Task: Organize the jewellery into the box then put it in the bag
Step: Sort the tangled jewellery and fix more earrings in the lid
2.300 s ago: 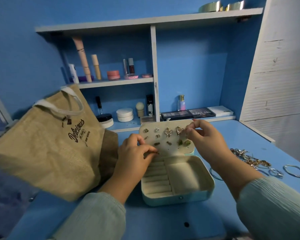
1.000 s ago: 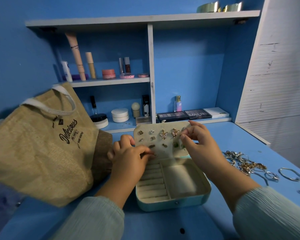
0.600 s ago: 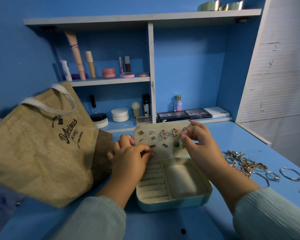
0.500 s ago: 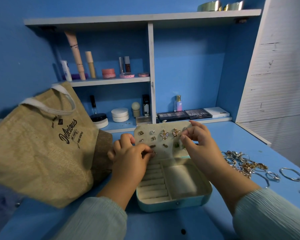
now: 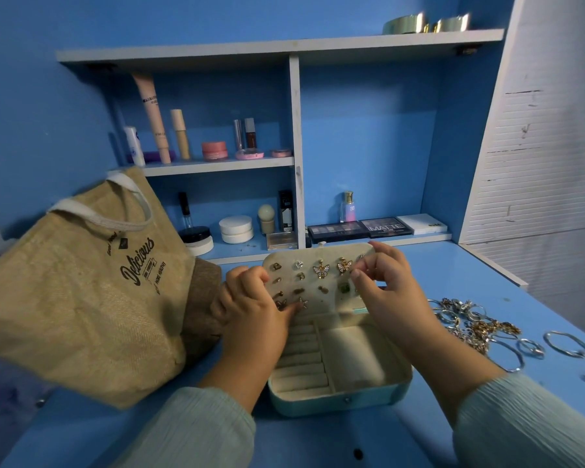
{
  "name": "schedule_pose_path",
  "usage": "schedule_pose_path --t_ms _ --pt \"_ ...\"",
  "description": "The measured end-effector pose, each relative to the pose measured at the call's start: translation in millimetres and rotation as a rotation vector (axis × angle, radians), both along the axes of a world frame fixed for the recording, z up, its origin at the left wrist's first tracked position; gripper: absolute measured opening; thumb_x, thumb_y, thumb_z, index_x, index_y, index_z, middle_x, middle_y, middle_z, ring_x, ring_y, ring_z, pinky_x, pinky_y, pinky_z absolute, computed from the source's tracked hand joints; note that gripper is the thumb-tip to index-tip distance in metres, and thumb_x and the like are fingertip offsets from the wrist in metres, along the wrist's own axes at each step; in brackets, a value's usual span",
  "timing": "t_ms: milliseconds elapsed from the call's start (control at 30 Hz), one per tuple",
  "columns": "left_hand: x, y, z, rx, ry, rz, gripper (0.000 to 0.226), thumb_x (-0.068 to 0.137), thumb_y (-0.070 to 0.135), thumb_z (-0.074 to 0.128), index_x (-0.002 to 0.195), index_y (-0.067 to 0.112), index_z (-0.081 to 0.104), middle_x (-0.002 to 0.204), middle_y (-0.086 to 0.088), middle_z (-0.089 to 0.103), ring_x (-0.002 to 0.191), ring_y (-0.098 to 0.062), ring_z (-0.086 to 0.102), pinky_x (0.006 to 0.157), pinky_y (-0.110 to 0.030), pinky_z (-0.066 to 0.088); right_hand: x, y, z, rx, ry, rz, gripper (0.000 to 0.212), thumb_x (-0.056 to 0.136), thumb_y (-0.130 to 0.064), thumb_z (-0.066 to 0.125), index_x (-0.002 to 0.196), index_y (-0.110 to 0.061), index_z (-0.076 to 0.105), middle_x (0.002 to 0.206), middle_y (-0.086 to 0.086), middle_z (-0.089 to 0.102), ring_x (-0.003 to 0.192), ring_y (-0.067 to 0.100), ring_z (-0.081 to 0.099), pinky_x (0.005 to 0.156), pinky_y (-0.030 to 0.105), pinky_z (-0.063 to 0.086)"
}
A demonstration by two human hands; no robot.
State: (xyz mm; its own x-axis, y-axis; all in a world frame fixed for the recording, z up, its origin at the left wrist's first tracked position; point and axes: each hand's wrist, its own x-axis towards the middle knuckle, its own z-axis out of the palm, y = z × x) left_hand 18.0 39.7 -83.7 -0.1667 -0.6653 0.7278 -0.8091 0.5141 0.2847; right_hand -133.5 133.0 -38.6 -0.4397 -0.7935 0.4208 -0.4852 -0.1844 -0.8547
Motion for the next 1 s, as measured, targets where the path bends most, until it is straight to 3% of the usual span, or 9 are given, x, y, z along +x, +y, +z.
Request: schedule_pose_path --t_ms 100,167,267,400,500,600,700,767,1000 --pt "2 -5 -1 0.276 0.167 -0.109 0.100 0.056 0.046 0.083 0.126 0.034 0.013 0.125 -0.010 0.043 0.113 -0.031 0.048 0.088 -0.055 0.044 1 2 0 0.005 0.027 -0.020 0.022 0.088 -0.005 0.056 0.071 -0.019 0.054 0.128 0.001 0.044 0.105 -0.022 0.034 0.086 0.007 0.028" --pt "2 -8 -2 0.363 0.212 -0.155 0.101 0.060 0.047 0.082 0.131 0.035 0.010 0.108 0.005 0.046 0.107 -0.023 0.051 0.089 -0.052 0.044 1 2 1 0.013 0.059 -0.049 0.021 0.088 -0.005 0.056 0.072 -0.019 0.055 0.125 -0.001 0.044 0.106 -0.013 0.039 0.087 0.010 0.029" --pt "3 -10 3 0.482 0.244 -0.200 0.088 0.064 0.047 0.080 0.127 0.027 0.023 0.084 0.021 0.041 0.096 -0.019 0.058 0.090 -0.049 0.045 2 6 7 0.028 0.098 -0.117 0.023 0.087 -0.007 0.056 0.071 -0.023 0.056 0.108 -0.006 0.048 0.104 0.008 0.051 0.088 0.020 0.039" --pt "9 -8 8 0.588 0.247 -0.258 0.061 0.065 0.055 0.076 0.105 0.034 0.035 0.083 0.020 0.049 0.094 -0.014 0.057 0.095 -0.047 0.041 3 19 28 0.148 0.048 -0.159 0.014 0.089 -0.013 0.050 0.077 -0.018 0.057 0.085 -0.002 0.056 0.072 0.012 0.049 0.058 0.020 0.037" --pt "17 -6 16 0.537 0.005 -0.277 0.037 0.075 0.065 0.060 0.087 0.035 0.041 0.084 0.019 0.051 0.088 -0.007 0.049 0.099 -0.039 0.029 2 29 45 0.230 0.060 -0.129 0.014 0.087 -0.015 0.046 0.081 -0.016 0.059 0.088 -0.002 0.063 0.063 0.010 0.048 0.055 0.025 0.036" --pt "23 -3 22 0.381 -0.246 -0.308 0.023 0.086 0.057 0.051 0.080 0.035 0.046 0.086 0.019 0.048 0.089 -0.003 0.041 0.100 -0.036 0.018 2 33 57 0.327 0.155 -0.073 0.014 0.087 -0.016 0.047 0.084 -0.012 0.060 0.082 0.000 0.062 0.062 0.011 0.046 0.053 0.024 0.036" --pt "26 0 25 0.261 -0.320 -0.337 0.018 0.088 0.053 0.050 0.086 0.036 0.051 0.088 0.021 0.045 0.091 -0.002 0.041 0.096 -0.030 0.010 5 25 60 0.445 0.273 -0.001 0.018 0.089 -0.019 0.048 0.090 -0.005 0.059 0.073 0.001 0.055 0.060 0.012 0.042 0.050 0.021 0.036" --pt "27 2 26 0.231 -0.345 -0.347 0.017 0.088 0.052 0.052 0.091 0.035 0.055 0.090 0.022 0.043 0.098 -0.004 0.044 0.096 -0.028 0.008 8 16 59 0.513 0.364 0.060 0.019 0.089 -0.020 0.048 0.091 -0.005 0.060 0.079 0.005 0.060 0.064 0.012 0.046 0.054 0.022 0.040" --pt "23 -2 26 0.291 -0.394 -0.310 0.014 0.087 0.046 0.055 0.083 0.036 0.046 0.093 0.020 0.039 0.108 -0.006 0.042 0.103 -0.034 0.009 21 -25 58 0.678 0.622 0.234 0.011 0.091 -0.019 0.052 0.091 -0.015 0.062 0.094 0.000 0.060 0.072 0.009 0.049 0.057 0.014 0.038"
